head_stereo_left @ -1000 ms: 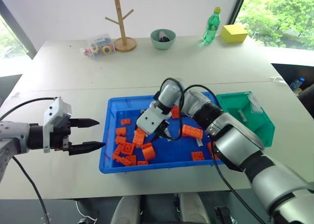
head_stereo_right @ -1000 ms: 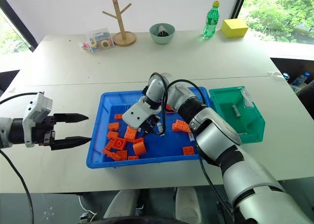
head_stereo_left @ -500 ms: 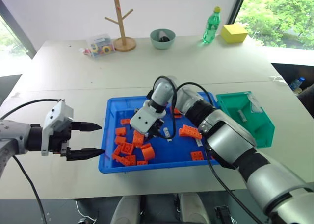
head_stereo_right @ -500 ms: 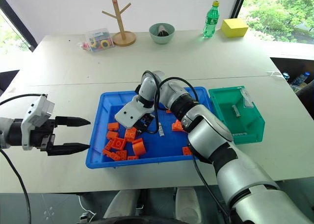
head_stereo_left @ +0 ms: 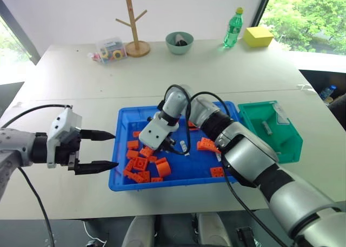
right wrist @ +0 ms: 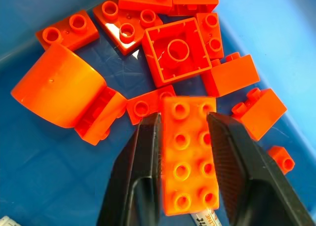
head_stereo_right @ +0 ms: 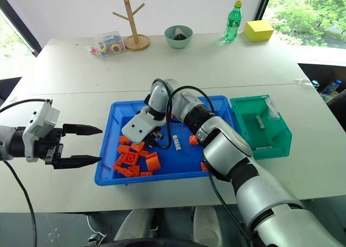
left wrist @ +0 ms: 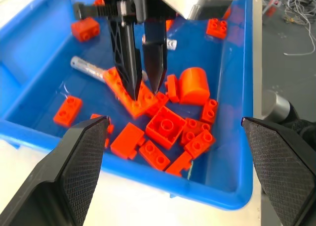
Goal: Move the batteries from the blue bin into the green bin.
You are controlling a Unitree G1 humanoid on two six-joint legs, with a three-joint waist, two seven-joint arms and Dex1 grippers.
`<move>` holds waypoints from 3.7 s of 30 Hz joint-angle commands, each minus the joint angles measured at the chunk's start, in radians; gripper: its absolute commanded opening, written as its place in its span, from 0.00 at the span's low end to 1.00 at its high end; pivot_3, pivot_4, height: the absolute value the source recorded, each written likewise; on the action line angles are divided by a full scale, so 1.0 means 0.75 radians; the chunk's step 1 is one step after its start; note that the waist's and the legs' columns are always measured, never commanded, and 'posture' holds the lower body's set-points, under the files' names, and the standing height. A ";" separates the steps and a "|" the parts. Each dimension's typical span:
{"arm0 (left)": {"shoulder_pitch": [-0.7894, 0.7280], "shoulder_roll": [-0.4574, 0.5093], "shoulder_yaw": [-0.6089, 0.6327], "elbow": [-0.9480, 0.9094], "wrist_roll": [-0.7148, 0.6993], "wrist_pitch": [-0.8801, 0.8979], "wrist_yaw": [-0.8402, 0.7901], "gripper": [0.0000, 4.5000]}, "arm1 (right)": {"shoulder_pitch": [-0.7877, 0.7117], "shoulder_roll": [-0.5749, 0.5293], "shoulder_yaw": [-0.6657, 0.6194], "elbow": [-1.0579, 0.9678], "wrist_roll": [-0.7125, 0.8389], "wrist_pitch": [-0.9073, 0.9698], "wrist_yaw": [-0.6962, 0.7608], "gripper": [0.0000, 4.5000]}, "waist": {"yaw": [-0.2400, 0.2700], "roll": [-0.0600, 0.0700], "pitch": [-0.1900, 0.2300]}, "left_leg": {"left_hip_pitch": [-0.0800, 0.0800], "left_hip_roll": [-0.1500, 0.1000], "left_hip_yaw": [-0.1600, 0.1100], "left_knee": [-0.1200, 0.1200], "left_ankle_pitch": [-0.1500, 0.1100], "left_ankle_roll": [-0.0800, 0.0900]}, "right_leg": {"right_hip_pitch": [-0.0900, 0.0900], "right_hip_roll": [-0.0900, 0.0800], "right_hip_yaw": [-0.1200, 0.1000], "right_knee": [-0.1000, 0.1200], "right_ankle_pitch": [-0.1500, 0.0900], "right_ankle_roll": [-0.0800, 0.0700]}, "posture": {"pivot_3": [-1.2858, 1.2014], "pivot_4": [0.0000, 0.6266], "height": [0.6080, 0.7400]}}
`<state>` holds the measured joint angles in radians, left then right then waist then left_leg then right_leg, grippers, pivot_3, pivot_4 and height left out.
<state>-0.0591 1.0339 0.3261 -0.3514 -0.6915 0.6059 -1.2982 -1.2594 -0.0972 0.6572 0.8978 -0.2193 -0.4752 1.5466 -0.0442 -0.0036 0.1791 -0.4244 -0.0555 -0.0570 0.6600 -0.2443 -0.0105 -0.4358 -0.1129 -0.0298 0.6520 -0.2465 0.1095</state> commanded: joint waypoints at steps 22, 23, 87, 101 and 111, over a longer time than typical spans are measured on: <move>-0.001 -0.157 -0.032 0.190 0.082 -0.306 -0.024 0.60 | -0.077 0.045 -0.040 0.101 -0.070 -0.030 -0.124 0.39 | -0.001 0.000 0.000 | 0.000 0.000 0.000 0.000 0.000 0.000 | -0.004 0.000 0.000 0.002 0.000 0.000 | 0.52 0.24 0.72; -0.002 -0.154 -0.028 0.184 0.075 -0.297 -0.020 0.60 | -0.069 0.039 -0.040 0.098 -0.069 -0.037 -0.115 0.39 | 0.000 0.000 0.000 | 0.000 0.000 0.000 0.000 0.000 0.000 | -0.004 0.000 0.000 0.002 0.000 0.000 | 0.52 0.24 0.72; -0.253 -0.100 -0.128 0.268 0.052 -0.182 -0.122 0.59 | 0.475 -0.140 -0.161 -1.196 0.160 2.012 -0.638 0.67 | 0.003 -0.001 -0.001 | -0.002 0.000 -0.001 0.003 -0.002 0.005 | -0.002 -0.001 0.000 0.006 0.000 -0.001 | 0.52 0.24 0.72; -0.238 -0.100 -0.119 0.273 0.062 -0.199 -0.121 0.59 | 0.513 -0.198 -0.116 -1.287 0.323 2.159 -0.756 0.99 | 0.004 -0.001 -0.001 | -0.002 0.000 -0.001 0.003 -0.002 0.005 | -0.002 -0.001 0.000 0.005 0.000 -0.001 | 0.52 0.24 0.72; -0.266 -0.106 -0.136 0.286 0.065 -0.203 -0.128 0.59 | 0.516 -0.175 -0.120 -1.084 0.327 1.997 -0.872 0.88 | 0.001 -0.001 -0.001 | -0.001 0.000 -0.001 0.003 -0.002 0.005 | -0.001 0.000 0.000 0.005 0.000 -0.001 | 0.52 0.24 0.72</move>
<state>-0.2484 0.9420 0.2112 -0.1344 -0.6408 0.4656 -1.3900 -0.8676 -0.2326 0.5711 0.0526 0.0259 1.0317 0.9177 -0.0438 -0.0046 0.1784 -0.4253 -0.0554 -0.0575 0.6619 -0.2460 -0.0068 -0.4364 -0.1131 -0.0299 0.6560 -0.2468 0.1086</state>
